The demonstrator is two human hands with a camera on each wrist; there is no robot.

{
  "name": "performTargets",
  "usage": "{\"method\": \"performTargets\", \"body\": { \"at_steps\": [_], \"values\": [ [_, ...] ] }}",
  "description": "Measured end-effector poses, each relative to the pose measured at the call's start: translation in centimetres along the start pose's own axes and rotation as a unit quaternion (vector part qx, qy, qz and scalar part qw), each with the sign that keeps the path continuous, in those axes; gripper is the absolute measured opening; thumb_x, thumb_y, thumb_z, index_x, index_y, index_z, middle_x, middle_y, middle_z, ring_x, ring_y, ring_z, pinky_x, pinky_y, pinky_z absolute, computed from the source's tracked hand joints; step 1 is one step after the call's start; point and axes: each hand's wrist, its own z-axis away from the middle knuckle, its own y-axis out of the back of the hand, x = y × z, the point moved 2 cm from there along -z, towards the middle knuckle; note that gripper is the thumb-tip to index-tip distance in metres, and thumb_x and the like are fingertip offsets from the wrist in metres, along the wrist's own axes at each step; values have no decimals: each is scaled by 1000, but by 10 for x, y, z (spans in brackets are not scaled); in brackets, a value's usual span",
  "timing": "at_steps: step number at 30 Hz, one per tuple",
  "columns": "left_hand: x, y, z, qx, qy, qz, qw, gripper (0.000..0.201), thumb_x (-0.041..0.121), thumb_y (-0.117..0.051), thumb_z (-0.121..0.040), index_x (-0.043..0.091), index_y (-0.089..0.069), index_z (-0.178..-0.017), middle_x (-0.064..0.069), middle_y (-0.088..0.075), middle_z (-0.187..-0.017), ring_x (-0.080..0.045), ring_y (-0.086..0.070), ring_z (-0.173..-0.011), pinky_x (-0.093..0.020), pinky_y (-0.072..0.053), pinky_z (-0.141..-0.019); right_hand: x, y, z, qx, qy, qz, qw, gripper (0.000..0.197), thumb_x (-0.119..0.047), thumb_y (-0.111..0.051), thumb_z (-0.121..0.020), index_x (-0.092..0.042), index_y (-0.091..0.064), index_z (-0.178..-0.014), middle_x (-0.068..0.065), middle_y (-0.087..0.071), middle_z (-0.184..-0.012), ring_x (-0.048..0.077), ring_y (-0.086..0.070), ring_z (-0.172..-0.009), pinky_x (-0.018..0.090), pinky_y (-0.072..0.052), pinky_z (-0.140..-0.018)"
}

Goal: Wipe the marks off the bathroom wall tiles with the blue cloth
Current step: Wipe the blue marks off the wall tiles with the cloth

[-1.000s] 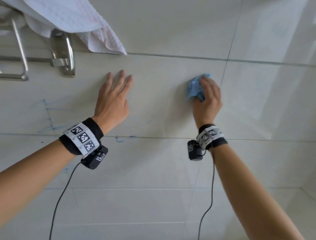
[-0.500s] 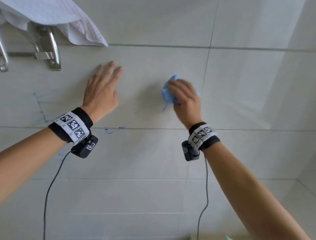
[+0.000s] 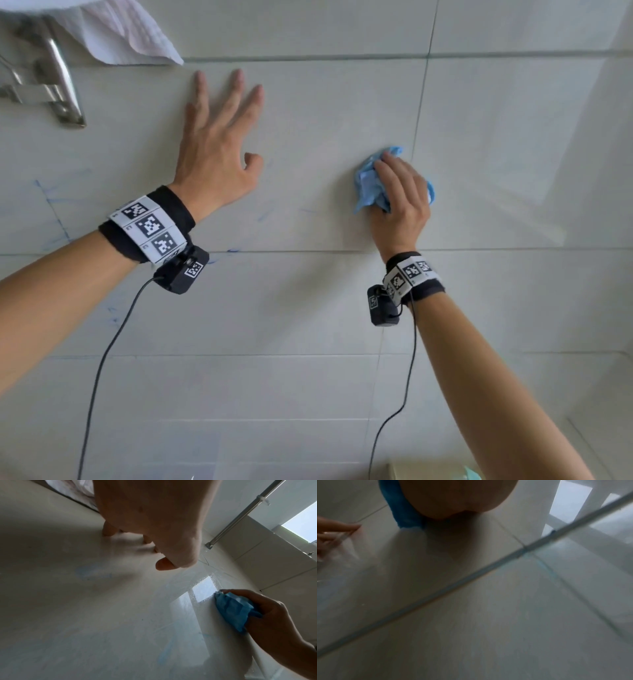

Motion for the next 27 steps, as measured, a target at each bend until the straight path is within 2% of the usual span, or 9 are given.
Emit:
{"method": "performTargets", "body": {
  "at_steps": [6, 10, 13, 15, 16, 18, 21, 24, 27],
  "values": [
    [6, 3, 0, -13, 5, -2, 1000, 92, 26, -51, -80, 23, -19, -166, -6, -11, -175, -58, -2, -155, -69, -21, -123, -36, -20, 76, -165, 79, -45, 982, 34, 1, -78, -87, -4, -75, -121, 11, -68, -135, 33, -66, -120, 41, -51, -105],
    [5, 11, -1, -46, 0, 7, 999, 93, 21, -60, -84, 25, -18, -166, -4, -10, -176, -57, -1, -155, -61, -16, -128, -69, -14, 91, -282, 114, -90, 948, 39, 16, -62, -87, -2, -74, -119, 10, -69, -131, 33, -65, -117, 47, -54, -93],
    [4, 18, 8, -71, -3, 46, 996, 90, 20, -66, -86, 24, -25, -166, -4, -12, -175, -48, -7, -158, -55, -15, -130, -78, 0, 58, -299, -5, -148, 943, 47, 19, -63, -74, -3, -74, -114, 9, -71, -123, 33, -62, -113, 48, -53, -92],
    [15, 25, 28, -90, -37, 118, 988, 86, 26, -68, -86, 21, -30, -164, -7, -22, -173, -36, -22, -158, -50, -23, -129, -81, 15, 26, -259, -198, -223, 919, 49, 16, -59, -74, -6, -74, -115, 7, -72, -119, 27, -66, -110, 47, -55, -94],
    [24, 29, 42, -101, -64, 144, 982, 86, 31, -68, -87, 21, -30, -163, -6, -28, -171, -31, -30, -156, -49, -29, -127, -81, 20, 11, -218, -305, -265, 888, 45, 13, -58, -79, -7, -73, -116, 7, -73, -116, 20, -69, -103, 42, -59, -89],
    [47, 37, 75, -113, -128, 144, 975, 90, 43, -71, -88, 22, -28, -164, -2, -33, -169, -26, -36, -153, -47, -34, -125, -81, 32, -10, -150, -476, -357, 789, 32, 2, -62, -90, -6, -69, -120, 11, -71, -114, 13, -68, -89, 29, -56, -76],
    [75, 43, 113, -132, -147, 162, 967, 111, 57, -80, -81, 25, -17, -167, 5, -25, -172, -19, -33, -154, -40, -34, -124, -94, 48, -24, -212, -550, -525, 614, 20, -7, -58, -97, -1, -59, -116, 11, -61, -101, 19, -58, -86, 34, -48, -79],
    [84, 41, 130, -117, -120, 225, 960, 117, 58, -84, -77, 23, -19, -167, 6, -28, -171, -18, -40, -150, -43, -46, -116, -124, 61, -16, -308, -522, -563, 563, 8, -6, -48, -101, -7, -56, -100, 6, -58, -92, 20, -57, -88, 36, -50, -83],
    [83, 43, 143, -80, -129, 218, 964, 105, 55, -80, -74, 17, -34, -161, 4, -41, -163, -20, -51, -140, -43, -52, -106, -146, 65, 3, -280, -585, -552, 524, 14, -12, -54, -103, -4, -58, -115, 10, -64, -100, 23, -67, -96, 39, -58, -85]
  ]
}}
